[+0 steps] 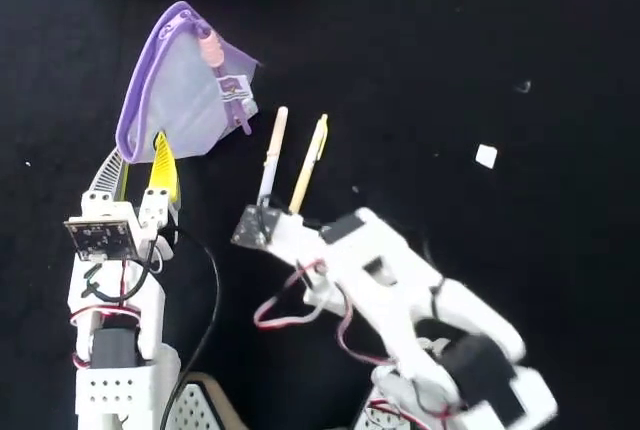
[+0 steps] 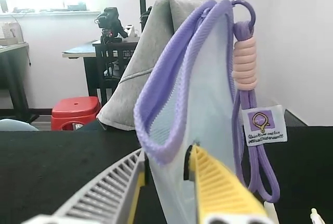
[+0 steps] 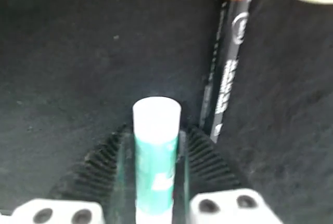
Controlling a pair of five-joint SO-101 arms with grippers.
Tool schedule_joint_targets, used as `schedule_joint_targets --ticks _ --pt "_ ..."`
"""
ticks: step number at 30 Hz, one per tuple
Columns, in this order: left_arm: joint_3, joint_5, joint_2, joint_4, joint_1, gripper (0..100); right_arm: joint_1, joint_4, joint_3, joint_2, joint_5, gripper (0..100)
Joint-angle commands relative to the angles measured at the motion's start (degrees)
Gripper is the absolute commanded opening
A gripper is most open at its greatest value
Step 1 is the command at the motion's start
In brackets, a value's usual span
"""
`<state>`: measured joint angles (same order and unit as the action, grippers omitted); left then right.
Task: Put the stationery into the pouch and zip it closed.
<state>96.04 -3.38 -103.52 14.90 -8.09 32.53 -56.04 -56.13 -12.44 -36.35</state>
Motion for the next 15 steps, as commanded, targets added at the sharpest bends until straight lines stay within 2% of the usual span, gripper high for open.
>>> schedule_joint_targets --ticks 1,8,15 --pt "1.36 0.44 0.79 0.88 -0.84 12 0.79 -0.79 2.59 4.79 0.0 2.2" --pt "1.36 0.53 0.79 0.88 -0.57 12 0.35 -1.67 0.75 -3.3 0.0 1.1" --pt "1.36 0.53 0.79 0.79 -0.31 12 -5.71 -15.65 8.22 -22.29 -0.53 1.1"
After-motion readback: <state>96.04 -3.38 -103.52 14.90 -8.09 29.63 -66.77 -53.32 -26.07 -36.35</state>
